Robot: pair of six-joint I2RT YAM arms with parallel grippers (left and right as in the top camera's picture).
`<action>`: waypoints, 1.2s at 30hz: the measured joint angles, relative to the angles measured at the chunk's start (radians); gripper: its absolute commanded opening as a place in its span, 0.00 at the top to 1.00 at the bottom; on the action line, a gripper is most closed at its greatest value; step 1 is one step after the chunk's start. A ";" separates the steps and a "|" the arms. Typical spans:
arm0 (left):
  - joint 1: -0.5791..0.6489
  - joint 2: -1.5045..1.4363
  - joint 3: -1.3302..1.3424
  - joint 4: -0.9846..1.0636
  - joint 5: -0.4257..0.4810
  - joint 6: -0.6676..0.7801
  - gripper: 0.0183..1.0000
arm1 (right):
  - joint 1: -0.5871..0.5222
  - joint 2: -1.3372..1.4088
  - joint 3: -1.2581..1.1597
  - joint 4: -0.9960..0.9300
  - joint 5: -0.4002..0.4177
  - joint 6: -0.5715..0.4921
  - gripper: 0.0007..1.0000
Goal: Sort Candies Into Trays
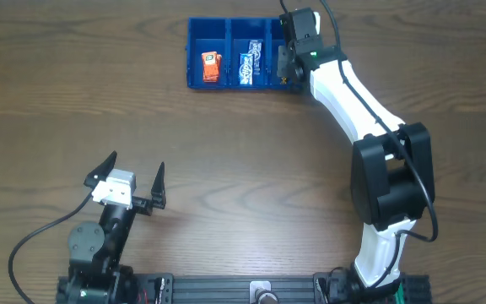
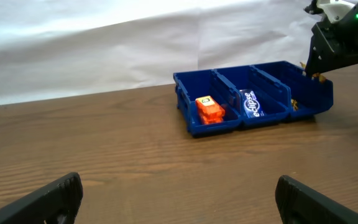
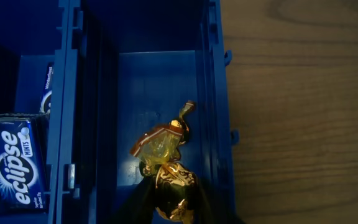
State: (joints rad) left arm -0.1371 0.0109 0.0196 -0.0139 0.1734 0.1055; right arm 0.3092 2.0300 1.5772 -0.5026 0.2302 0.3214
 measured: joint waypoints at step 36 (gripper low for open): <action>0.000 0.000 0.000 0.000 0.000 0.000 0.00 | 0.023 -0.155 0.000 -0.079 -0.010 -0.021 0.00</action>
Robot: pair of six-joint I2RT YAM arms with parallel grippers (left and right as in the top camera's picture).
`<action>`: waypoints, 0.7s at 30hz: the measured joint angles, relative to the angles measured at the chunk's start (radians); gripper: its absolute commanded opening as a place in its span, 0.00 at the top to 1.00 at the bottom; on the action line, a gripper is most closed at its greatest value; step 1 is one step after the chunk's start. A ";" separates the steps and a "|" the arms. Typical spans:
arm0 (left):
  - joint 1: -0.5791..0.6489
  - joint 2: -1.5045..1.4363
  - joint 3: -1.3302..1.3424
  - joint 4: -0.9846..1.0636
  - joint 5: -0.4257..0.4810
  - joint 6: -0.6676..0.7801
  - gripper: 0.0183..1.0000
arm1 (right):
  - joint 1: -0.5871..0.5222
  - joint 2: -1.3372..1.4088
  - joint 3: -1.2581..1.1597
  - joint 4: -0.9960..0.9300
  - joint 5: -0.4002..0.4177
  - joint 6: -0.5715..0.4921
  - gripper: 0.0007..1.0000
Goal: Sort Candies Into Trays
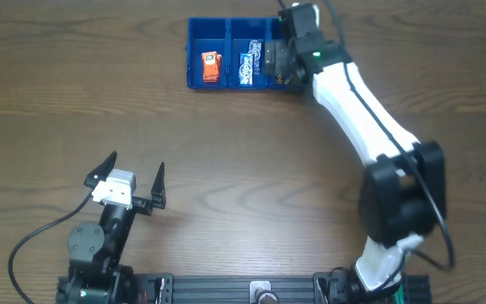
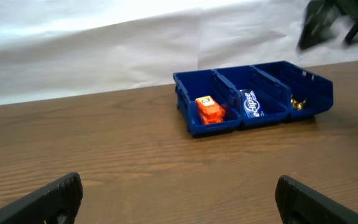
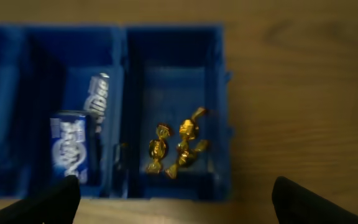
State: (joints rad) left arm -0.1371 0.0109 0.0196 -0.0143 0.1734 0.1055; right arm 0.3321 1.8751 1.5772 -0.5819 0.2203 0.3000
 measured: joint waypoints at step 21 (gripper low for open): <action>0.000 0.000 0.000 0.000 0.000 0.000 0.00 | -0.257 -0.701 -0.370 -0.061 0.011 -0.122 0.00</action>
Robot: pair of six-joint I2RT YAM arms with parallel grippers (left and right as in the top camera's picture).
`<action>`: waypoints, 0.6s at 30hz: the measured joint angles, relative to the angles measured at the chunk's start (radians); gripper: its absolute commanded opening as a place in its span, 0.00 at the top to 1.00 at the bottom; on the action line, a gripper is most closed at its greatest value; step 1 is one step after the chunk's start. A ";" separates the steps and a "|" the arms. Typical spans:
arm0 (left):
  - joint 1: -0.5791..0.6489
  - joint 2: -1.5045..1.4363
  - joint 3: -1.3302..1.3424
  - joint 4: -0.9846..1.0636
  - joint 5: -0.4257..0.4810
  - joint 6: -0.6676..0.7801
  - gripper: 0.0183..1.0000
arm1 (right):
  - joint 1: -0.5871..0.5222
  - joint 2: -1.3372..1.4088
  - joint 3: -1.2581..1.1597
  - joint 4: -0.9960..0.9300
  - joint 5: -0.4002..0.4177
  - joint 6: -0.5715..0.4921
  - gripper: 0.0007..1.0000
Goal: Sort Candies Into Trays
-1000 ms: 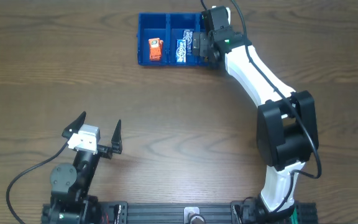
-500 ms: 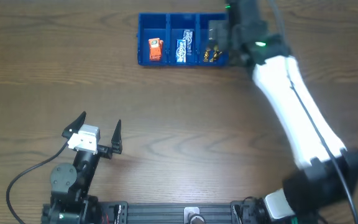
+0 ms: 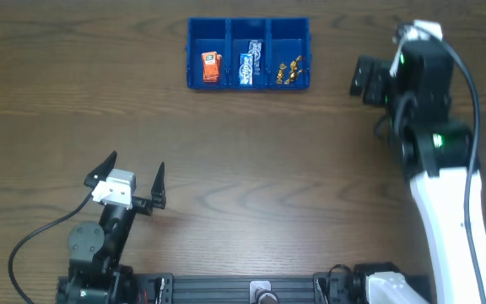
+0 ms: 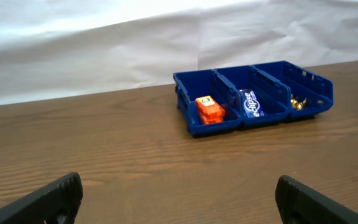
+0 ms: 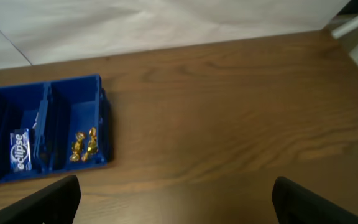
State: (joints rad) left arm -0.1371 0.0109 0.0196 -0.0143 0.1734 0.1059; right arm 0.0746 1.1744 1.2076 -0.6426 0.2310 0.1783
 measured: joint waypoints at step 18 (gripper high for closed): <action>0.000 0.000 0.001 -0.001 0.000 0.000 0.00 | -0.135 -0.731 -0.632 0.221 -0.072 -0.001 0.00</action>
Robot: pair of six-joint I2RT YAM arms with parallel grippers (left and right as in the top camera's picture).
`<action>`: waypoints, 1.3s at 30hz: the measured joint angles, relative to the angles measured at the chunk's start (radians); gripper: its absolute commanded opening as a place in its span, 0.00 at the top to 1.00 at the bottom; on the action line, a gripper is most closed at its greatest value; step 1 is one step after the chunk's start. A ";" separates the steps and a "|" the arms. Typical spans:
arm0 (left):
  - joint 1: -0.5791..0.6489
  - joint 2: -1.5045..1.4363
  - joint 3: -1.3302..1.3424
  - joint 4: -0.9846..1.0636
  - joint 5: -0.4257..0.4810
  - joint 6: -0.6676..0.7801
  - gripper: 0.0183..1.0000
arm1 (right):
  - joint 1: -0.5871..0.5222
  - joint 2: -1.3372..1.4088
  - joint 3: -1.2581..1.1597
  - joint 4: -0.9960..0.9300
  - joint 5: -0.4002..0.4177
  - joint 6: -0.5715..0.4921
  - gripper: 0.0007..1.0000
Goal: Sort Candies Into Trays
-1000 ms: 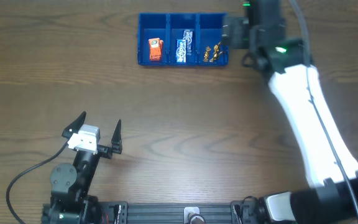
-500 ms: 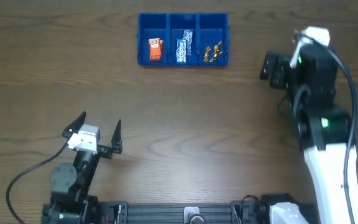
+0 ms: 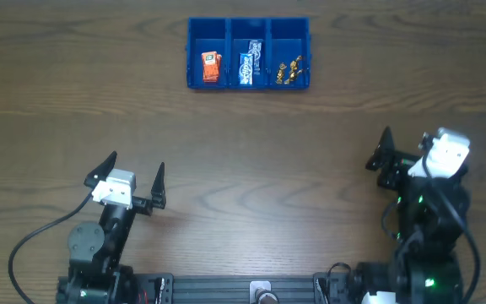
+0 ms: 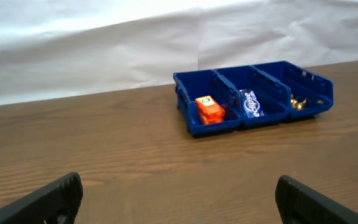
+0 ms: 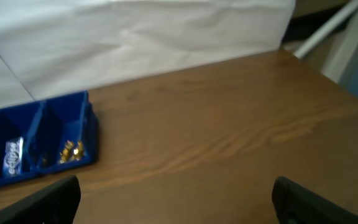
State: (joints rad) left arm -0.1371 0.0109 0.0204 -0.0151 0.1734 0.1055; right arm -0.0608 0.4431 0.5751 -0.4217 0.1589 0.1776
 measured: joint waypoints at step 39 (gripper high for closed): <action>0.000 0.000 0.000 0.000 0.000 0.000 0.00 | -0.001 -0.433 -0.555 0.371 -0.197 -0.091 0.00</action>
State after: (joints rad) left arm -0.1371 0.0109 0.0204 -0.0151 0.1734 0.1055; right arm -0.0616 0.0101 0.0204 -0.0505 -0.0383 0.0868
